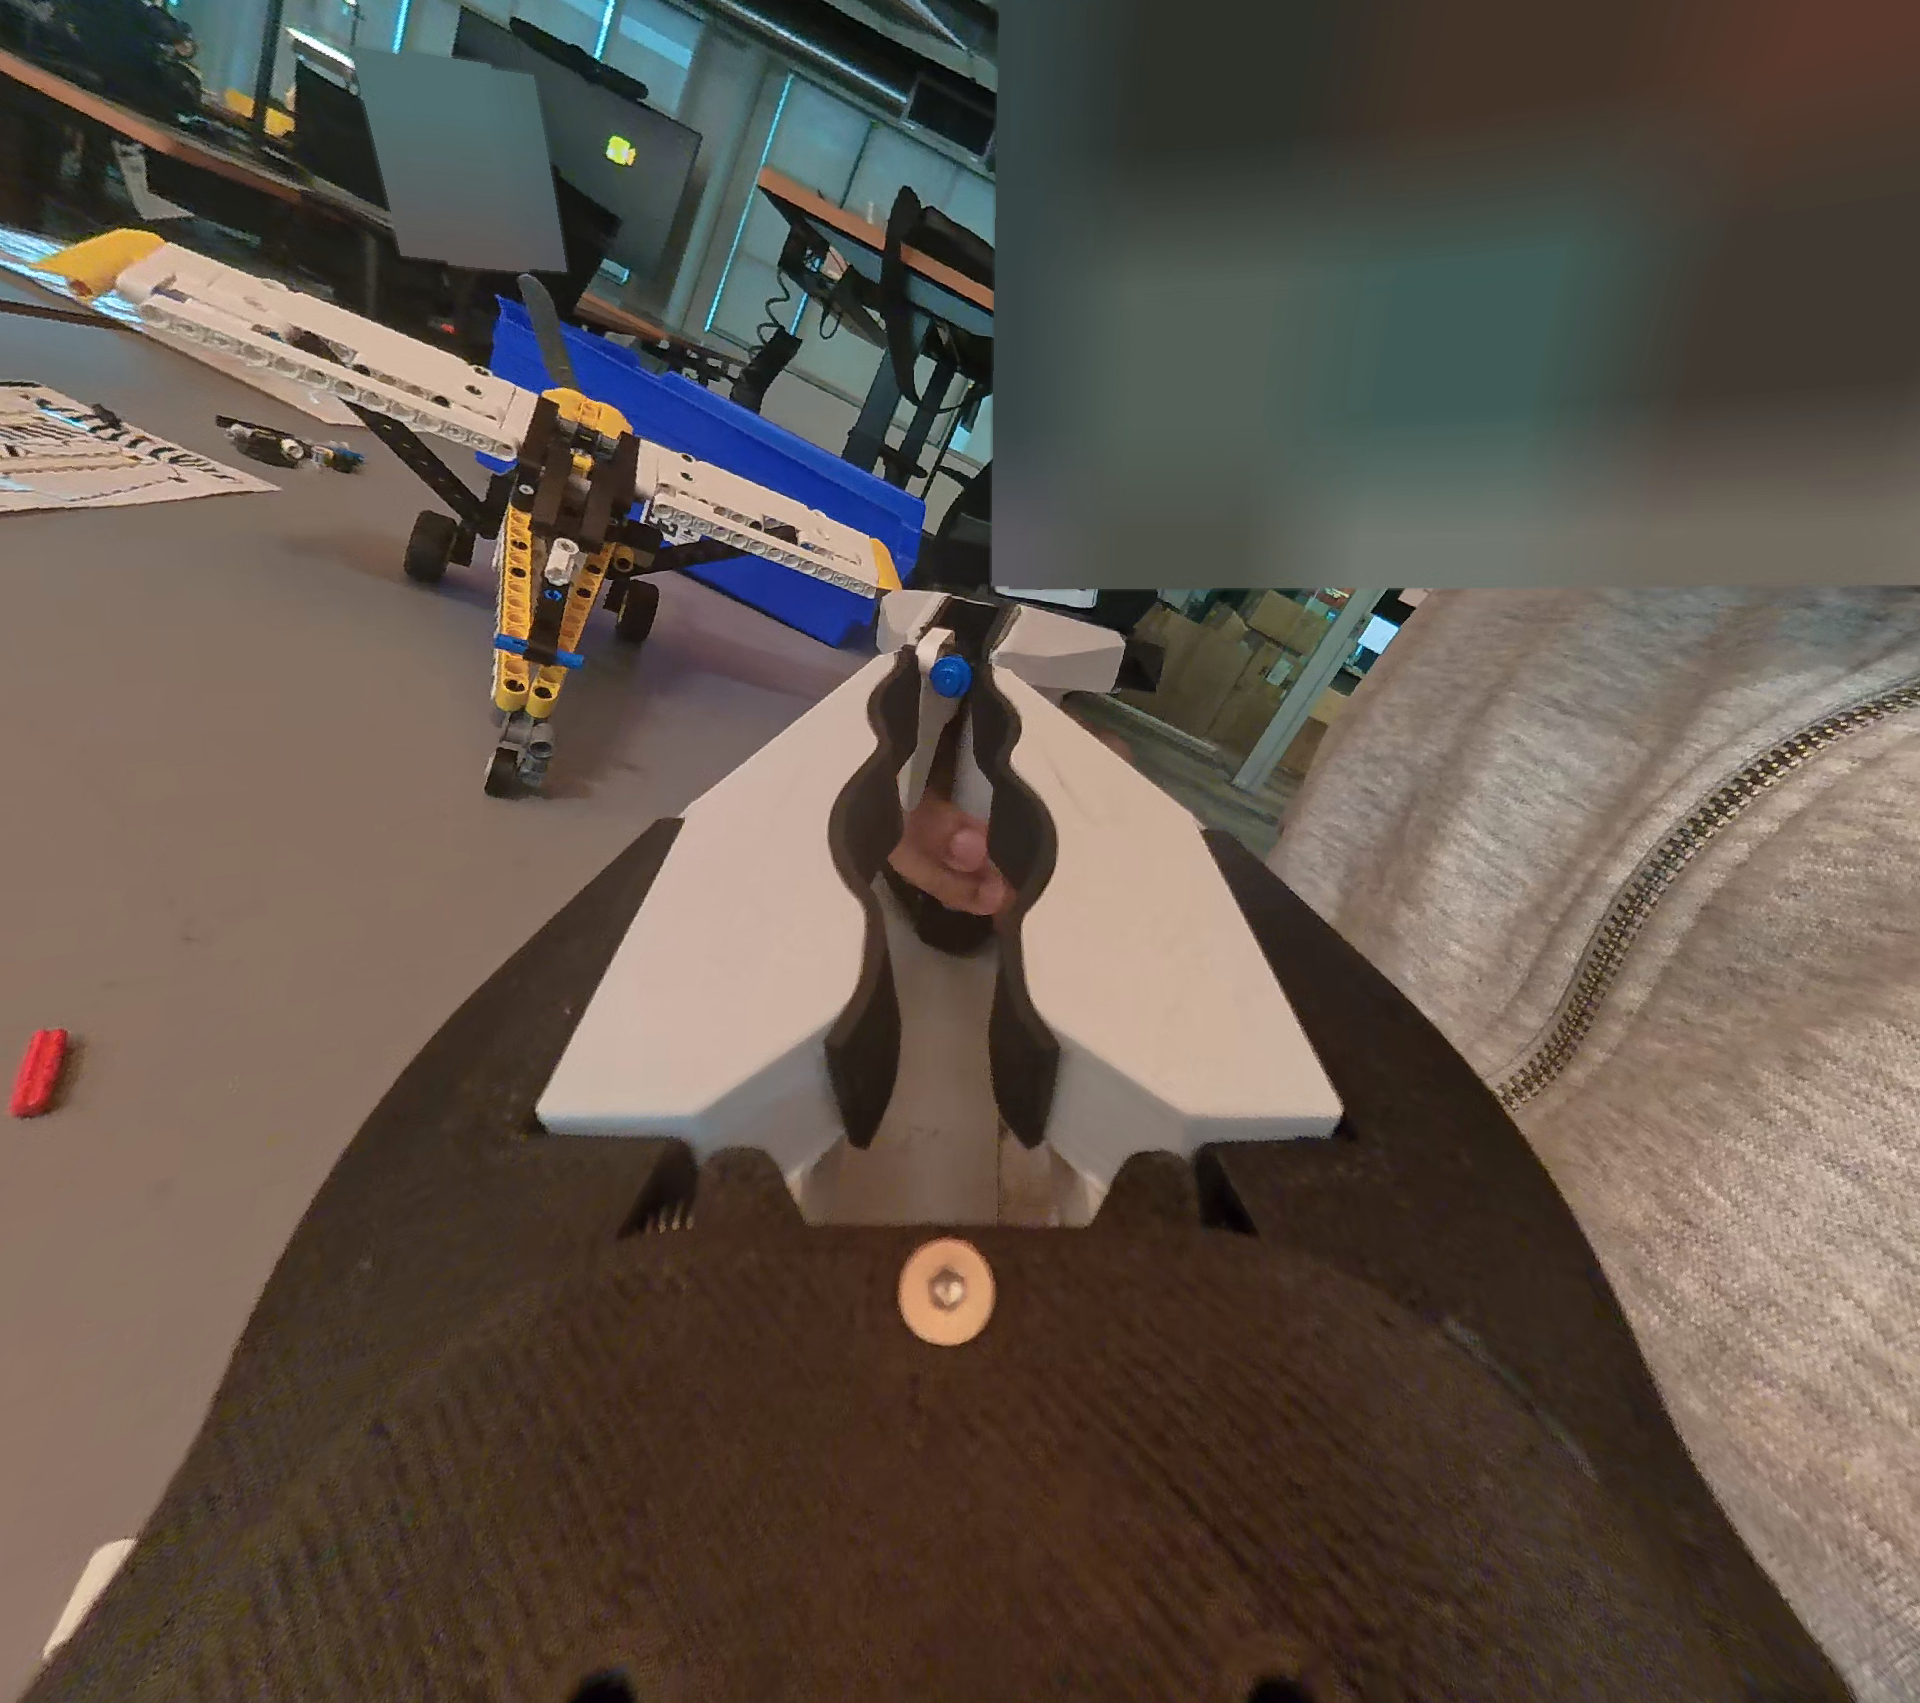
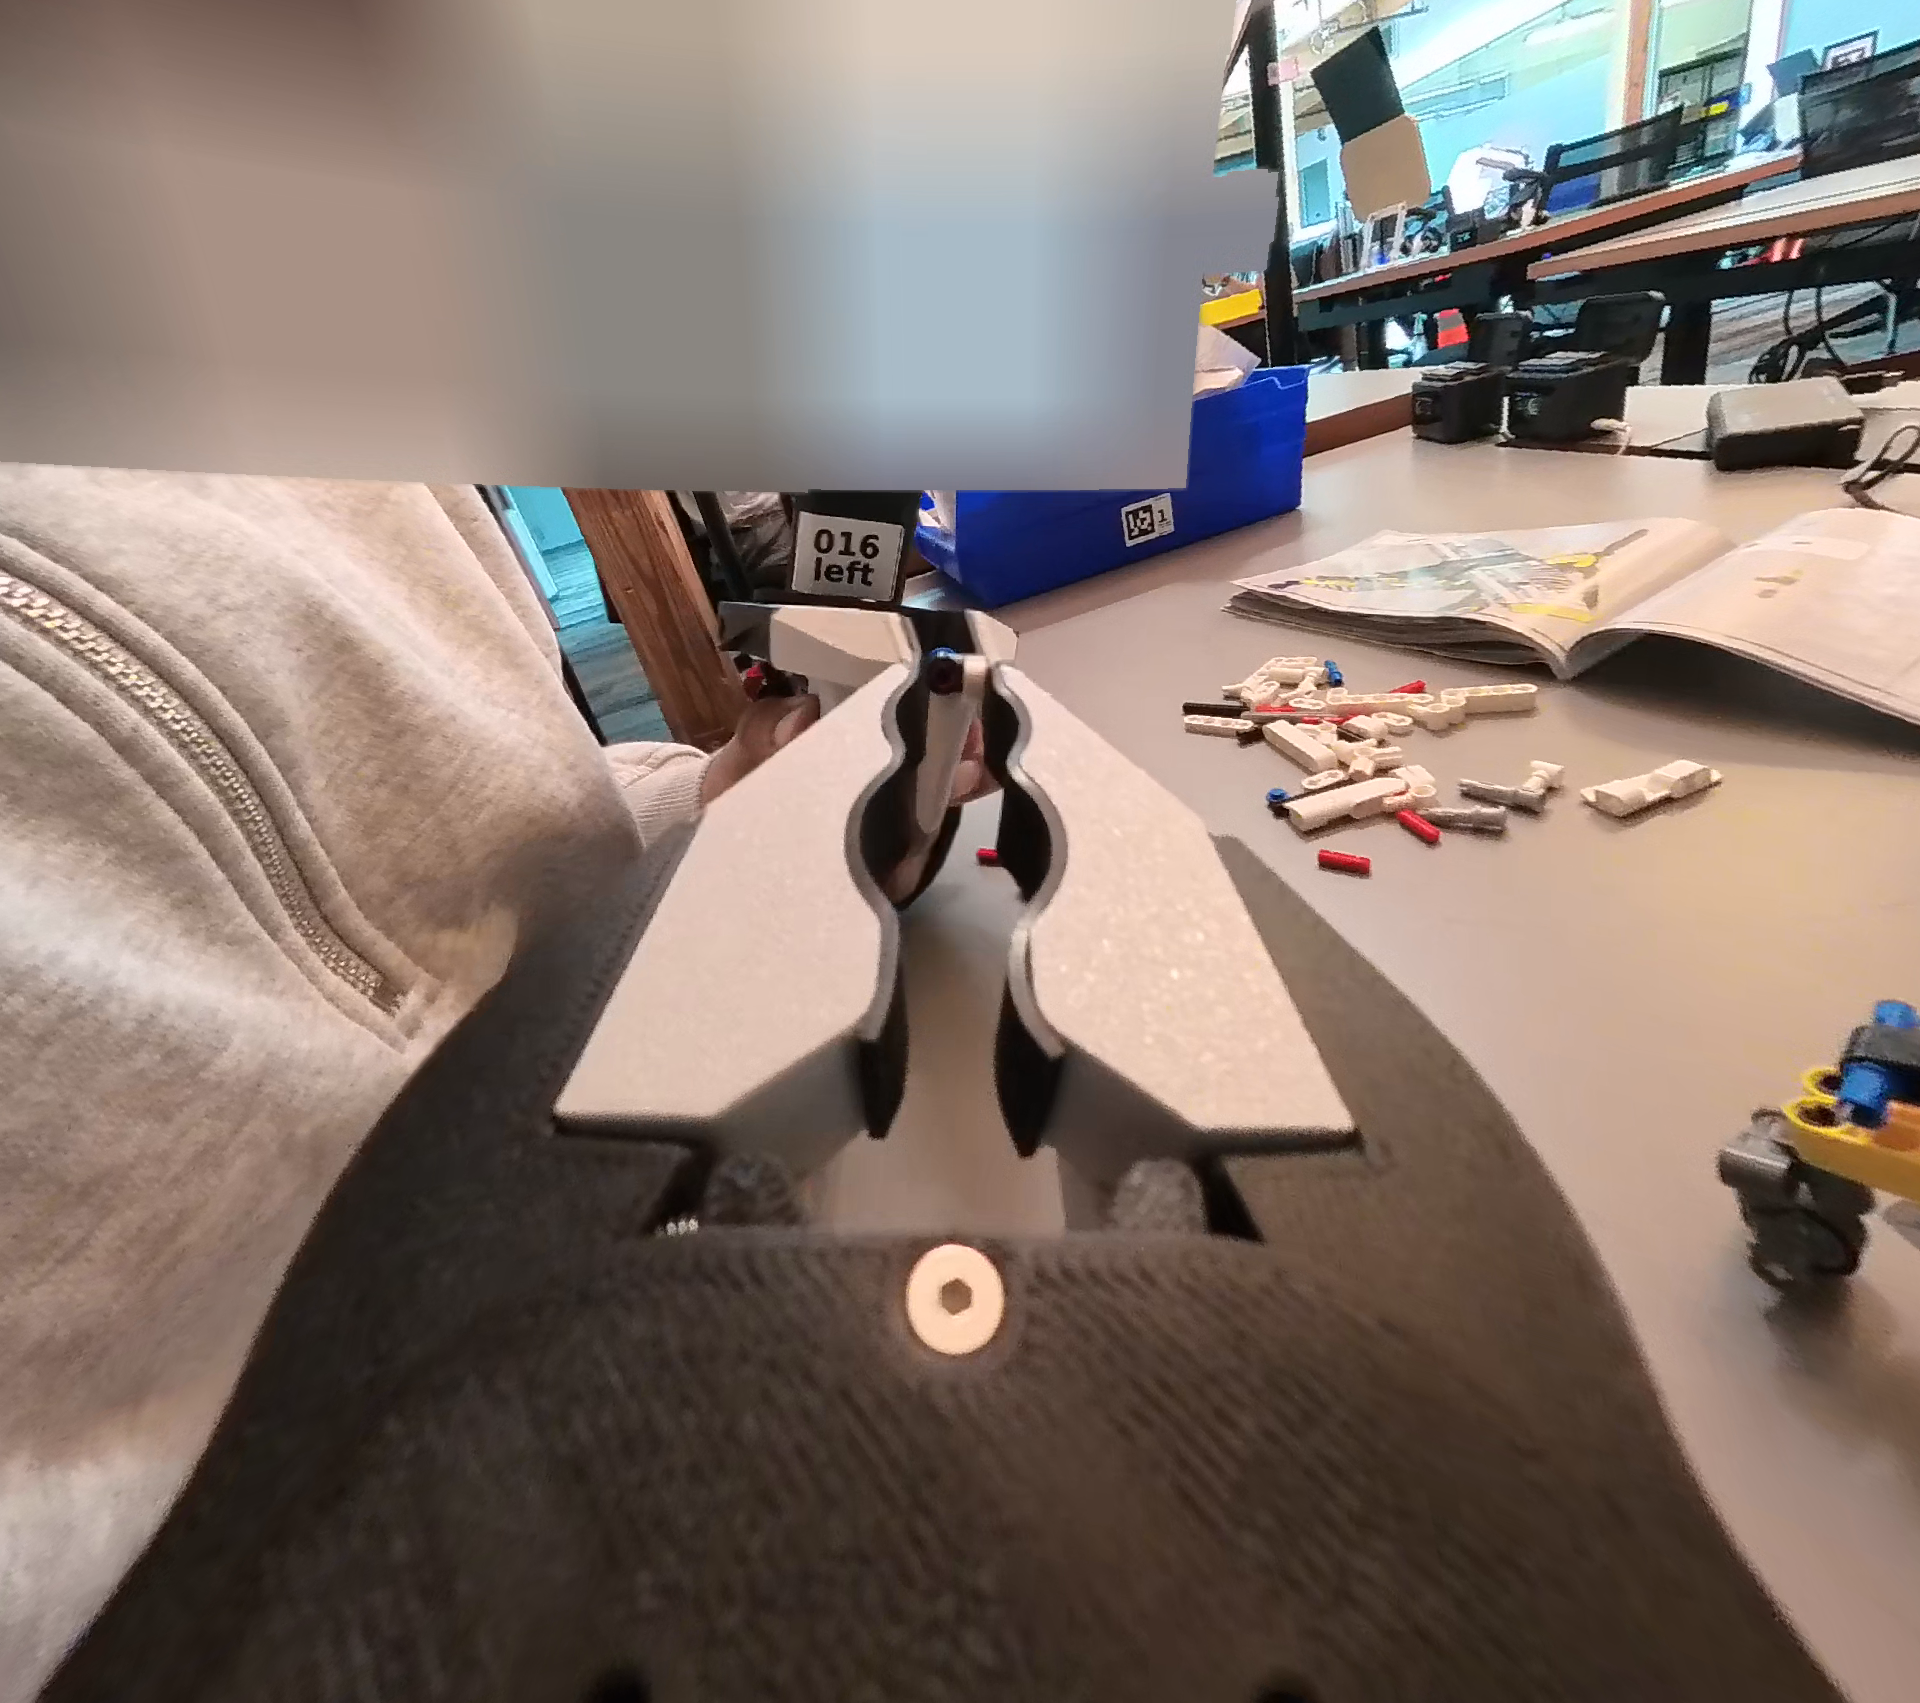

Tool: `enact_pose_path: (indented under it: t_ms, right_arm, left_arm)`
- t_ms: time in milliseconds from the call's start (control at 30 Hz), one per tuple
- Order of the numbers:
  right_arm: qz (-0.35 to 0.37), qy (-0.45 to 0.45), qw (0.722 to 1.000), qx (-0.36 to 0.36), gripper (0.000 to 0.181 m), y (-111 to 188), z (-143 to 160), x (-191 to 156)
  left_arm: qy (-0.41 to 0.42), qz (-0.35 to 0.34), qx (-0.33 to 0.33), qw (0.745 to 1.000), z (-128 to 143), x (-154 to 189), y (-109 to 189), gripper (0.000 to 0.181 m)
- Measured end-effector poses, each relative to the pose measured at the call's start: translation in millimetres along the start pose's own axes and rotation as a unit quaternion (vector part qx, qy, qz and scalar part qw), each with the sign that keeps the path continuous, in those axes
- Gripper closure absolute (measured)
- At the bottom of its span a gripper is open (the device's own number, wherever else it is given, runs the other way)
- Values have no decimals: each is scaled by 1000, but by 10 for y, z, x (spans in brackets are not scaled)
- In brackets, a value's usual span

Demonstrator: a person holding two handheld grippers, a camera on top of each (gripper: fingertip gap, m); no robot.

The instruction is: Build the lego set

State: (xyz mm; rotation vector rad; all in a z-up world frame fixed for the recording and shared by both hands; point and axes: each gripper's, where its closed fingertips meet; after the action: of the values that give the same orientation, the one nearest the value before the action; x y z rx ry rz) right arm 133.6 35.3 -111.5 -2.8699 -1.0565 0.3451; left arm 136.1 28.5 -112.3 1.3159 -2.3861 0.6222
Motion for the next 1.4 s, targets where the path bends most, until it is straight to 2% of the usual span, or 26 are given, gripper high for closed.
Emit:
enact_pose_path:
  t_ms: [233, 400, 900, 1067, 1200, 1300, 1400]
  right_arm:
    - [-18, -30, 999, 17, 172, -9, -33, 8]
    - [-16, -46, 997, 61, 171, 67, -137, 61]
    - [-24, -49, 997, 60, 163, 26, -125, 22]
    - [-12, -131, 988, 83, 160, 62, -137, 161]
    - [-17, -163, 983, 83, 160, 3, -102, 161]
    - [-12, -196, 977, 87, 159, -78, -55, 162]
    - [-23, -248, 962, 116, 158, -119, -53, 170]
  left_arm:
    - [1, 3, 10, 1000, -27, -2, 12, 173]
    - [11, 5, 26, 1000, -71, -20, 44, 173]
    - [6, 1, 32, 999, -84, -19, 44, 173]
    - [3, -16, 53, 998, -139, -69, 74, 173]
    - [-33, -53, 74, 995, -203, -115, 111, 173]
    - [-108, -98, 92, 985, -260, -108, 144, 173]
    - [-172, -132, 82, 973, -236, -86, 114, 173]
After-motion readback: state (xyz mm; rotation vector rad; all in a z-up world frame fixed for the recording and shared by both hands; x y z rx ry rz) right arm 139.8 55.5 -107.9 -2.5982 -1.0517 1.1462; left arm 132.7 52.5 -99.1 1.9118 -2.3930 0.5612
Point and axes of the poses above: each gripper's, where its closed fingertips meet, y back along the fingers, z out of its underside, x = y × z across the jaws, and after that the axes turned 4 degrees about y, right-handed
